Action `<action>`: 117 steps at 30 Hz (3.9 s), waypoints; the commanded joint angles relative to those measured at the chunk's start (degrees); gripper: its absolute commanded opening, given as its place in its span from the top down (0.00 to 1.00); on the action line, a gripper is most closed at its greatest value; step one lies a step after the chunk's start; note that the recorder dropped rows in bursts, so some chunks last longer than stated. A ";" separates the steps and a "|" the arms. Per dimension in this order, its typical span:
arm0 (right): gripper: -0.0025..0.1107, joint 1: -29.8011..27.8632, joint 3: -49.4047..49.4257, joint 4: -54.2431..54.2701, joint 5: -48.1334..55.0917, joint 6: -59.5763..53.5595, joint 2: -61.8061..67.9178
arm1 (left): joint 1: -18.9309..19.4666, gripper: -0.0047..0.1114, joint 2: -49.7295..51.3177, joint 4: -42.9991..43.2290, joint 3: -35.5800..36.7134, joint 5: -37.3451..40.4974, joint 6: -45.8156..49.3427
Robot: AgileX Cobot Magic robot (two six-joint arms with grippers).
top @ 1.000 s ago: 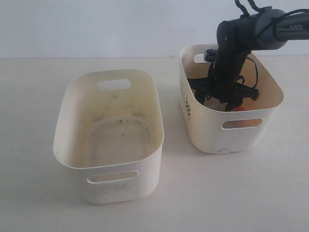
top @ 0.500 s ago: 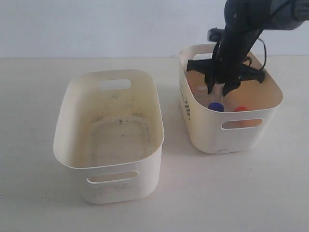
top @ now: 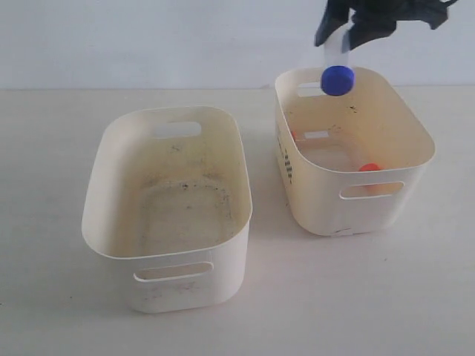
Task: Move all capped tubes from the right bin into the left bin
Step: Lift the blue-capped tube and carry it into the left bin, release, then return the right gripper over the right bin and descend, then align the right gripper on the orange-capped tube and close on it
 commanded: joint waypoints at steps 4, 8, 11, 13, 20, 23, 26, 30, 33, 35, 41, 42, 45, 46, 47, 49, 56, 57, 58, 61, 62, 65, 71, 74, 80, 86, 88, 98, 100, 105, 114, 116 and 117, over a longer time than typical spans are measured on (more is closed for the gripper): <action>0.98 10.36 -0.15 4.30 -5.21 -4.08 2.62 | 0.02 0.92 0.03 -0.36 -0.21 -0.35 -0.54; 0.98 15.86 -0.15 4.30 -9.13 -4.08 5.38 | 0.02 0.92 0.03 -0.36 -0.21 -0.35 -0.54; 0.98 18.68 -0.15 3.77 -11.17 -4.08 7.67 | 0.02 0.92 0.03 -0.36 -0.21 -0.35 -0.54; 0.98 19.73 -0.15 3.31 -11.79 -4.08 9.19 | 0.02 0.92 0.03 -0.36 -0.21 -0.35 -0.54; 0.55 21.15 -0.15 3.87 -12.56 -4.08 12.97 | 0.02 0.92 0.03 -0.36 -0.21 -0.35 -0.54; 0.29 21.15 -0.15 3.87 -12.83 -4.35 12.95 | 0.02 0.92 0.03 -0.36 -0.21 -0.35 -0.54; 0.37 21.15 -0.15 3.64 -12.69 -4.35 12.94 | 0.02 0.92 0.03 -0.36 -0.21 -0.35 -0.54; 0.62 20.77 -0.15 3.11 -11.20 -7.53 11.78 | 0.02 0.92 0.03 -0.36 -0.21 -0.35 -0.54; 0.84 19.40 -0.15 -0.93 -8.87 -11.19 9.05 | 0.02 0.92 0.03 -0.36 -0.21 -0.35 -0.54; 0.99 18.07 -0.15 -6.30 -6.99 -12.96 6.67 | 0.02 0.92 0.03 -0.36 -0.21 -0.35 -0.54; 0.98 7.96 -4.25 -11.09 5.33 -15.18 5.03 | 0.02 0.92 0.03 -0.36 -0.21 -0.35 -0.54; 0.98 6.14 -4.57 -11.09 6.12 -15.46 5.03 | 0.02 0.92 0.03 -0.36 -0.21 -0.35 -0.54; 0.98 1.87 -4.54 -11.09 6.50 -13.37 5.15 | 0.02 0.92 0.03 -0.36 -0.21 -0.35 -0.54; 0.97 0.90 -4.54 -11.09 6.50 -11.90 5.59 | 0.02 0.92 0.03 -0.36 -0.21 -0.35 -0.54; 0.96 0.32 -4.54 -11.09 6.50 -10.62 5.75 | 0.02 0.92 0.03 -0.36 -0.21 -0.35 -0.54; 0.88 -0.06 -4.54 -12.08 6.50 -9.20 6.99 | 0.02 0.92 0.03 -0.36 -0.21 -0.35 -0.54; 0.63 0.57 -4.54 -16.18 8.71 -5.36 11.39 | 0.02 0.92 0.03 -0.36 -0.21 -0.35 -0.54; 0.70 0.57 -4.54 -19.46 10.09 -2.35 12.45 | 0.02 0.92 0.03 -0.36 -0.21 -0.35 -0.54; 0.74 0.57 -4.54 -20.16 10.36 -1.75 12.57 | 0.02 0.92 0.03 -0.36 -0.21 -0.35 -0.54; 0.91 0.57 -4.02 -20.28 9.72 -1.34 13.13 | 0.02 0.92 0.03 -0.36 -0.21 -0.35 -0.54; 0.93 0.57 -3.90 -20.28 9.35 -1.21 13.13 | 0.02 0.92 0.03 -0.36 -0.21 -0.35 -0.54; 0.86 0.57 -2.78 -20.28 8.72 0.11 13.88 | 0.02 0.92 0.03 -0.36 -0.21 -0.35 -0.54; 0.78 1.15 -1.12 -20.28 8.74 2.26 16.77 | 0.02 0.92 0.03 -0.36 -0.21 -0.35 -0.54; 0.72 1.84 -1.12 -20.43 7.64 3.76 17.52 | 0.02 0.92 0.03 -0.36 -0.21 -0.35 -0.54; 0.52 2.94 -1.12 -23.52 8.08 4.82 20.55 | 0.02 0.92 0.03 -0.36 -0.21 -0.35 -0.54; 0.52 2.94 -1.23 -26.41 8.88 8.16 22.36 | 0.02 0.92 0.03 -0.36 -0.21 -0.35 -0.54; 0.52 2.94 -1.23 -26.41 8.88 8.16 22.36 | 0.02 0.92 0.03 -0.36 -0.21 -0.35 -0.54; 0.33 2.94 -1.23 -26.54 7.18 8.16 22.34 | 0.02 0.92 0.03 -0.36 -0.21 -0.35 -0.54; 0.25 2.94 -1.23 -26.54 7.07 7.86 22.38 | 0.02 0.92 0.03 -0.36 -0.21 -0.35 -0.54; 0.25 2.94 -1.23 -26.54 7.29 8.02 23.18 | 0.02 0.92 0.03 -0.36 -0.21 -0.35 -0.54; 0.25 2.94 -1.23 -27.05 8.45 8.33 25.78 | 0.02 0.92 0.03 -0.36 -0.21 -0.35 -0.54; 0.25 2.94 -1.23 -27.47 8.98 9.29 26.17 | 0.02 0.92 0.03 -0.36 -0.21 -0.35 -0.54; 0.25 2.94 -1.23 -27.61 9.41 9.52 26.44 | 0.02 0.92 0.03 -0.36 -0.21 -0.35 -0.54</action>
